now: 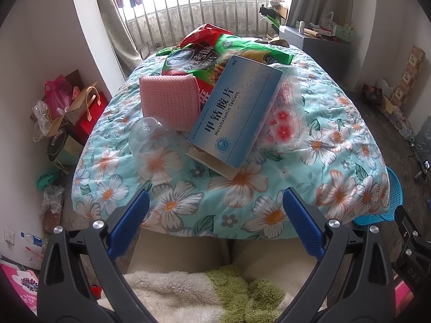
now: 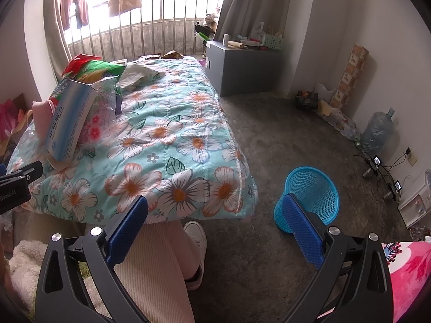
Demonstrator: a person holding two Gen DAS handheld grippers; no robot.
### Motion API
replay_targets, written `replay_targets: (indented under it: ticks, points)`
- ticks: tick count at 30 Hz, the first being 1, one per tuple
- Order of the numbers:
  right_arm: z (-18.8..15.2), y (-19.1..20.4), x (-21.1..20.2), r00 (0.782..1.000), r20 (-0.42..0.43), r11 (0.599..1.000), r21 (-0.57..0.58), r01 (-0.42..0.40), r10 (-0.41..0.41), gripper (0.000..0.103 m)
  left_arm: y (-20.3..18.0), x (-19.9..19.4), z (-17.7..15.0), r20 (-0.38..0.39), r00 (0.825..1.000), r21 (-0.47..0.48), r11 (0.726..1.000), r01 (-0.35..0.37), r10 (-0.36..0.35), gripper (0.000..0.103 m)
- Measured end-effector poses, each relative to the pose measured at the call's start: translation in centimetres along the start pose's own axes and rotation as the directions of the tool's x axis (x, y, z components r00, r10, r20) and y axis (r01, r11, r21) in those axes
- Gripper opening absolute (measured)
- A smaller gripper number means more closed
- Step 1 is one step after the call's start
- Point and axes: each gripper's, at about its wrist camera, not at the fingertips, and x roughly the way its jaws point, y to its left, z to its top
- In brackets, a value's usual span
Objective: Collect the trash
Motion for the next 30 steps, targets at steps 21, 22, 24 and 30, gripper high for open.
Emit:
replay_targets:
  ticks: [21, 22, 24, 30]
  points:
    - [0.0, -0.07, 0.08, 1.0, 0.0, 1.0, 0.0, 0.004, -0.004, 0.097, 0.04, 0.29, -0.28, -0.009, 1.0, 0.006, 1.0, -0.002, 0.002, 0.095]
    - [-0.02, -0.11, 0.09, 1.0, -0.001, 1.0, 0.0, 0.005, -0.005, 0.097, 0.05, 0.34, -0.34, -0.01, 1.0, 0.007, 1.0, -0.002, 0.002, 0.095]
    - [-0.02, -0.21, 0.08, 1.0, 0.0, 1.0, 0.001, 0.006, -0.006, 0.097, 0.01, 0.38, -0.37, -0.01, 1.0, 0.01, 1.0, -0.003, 0.003, 0.095]
    - [-0.04, -0.32, 0.02, 1.0, 0.003, 1.0, -0.001, 0.013, -0.013, 0.097, 0.03, 0.38, -0.38, -0.009, 1.0, 0.009, 1.0, -0.004, 0.004, 0.095]
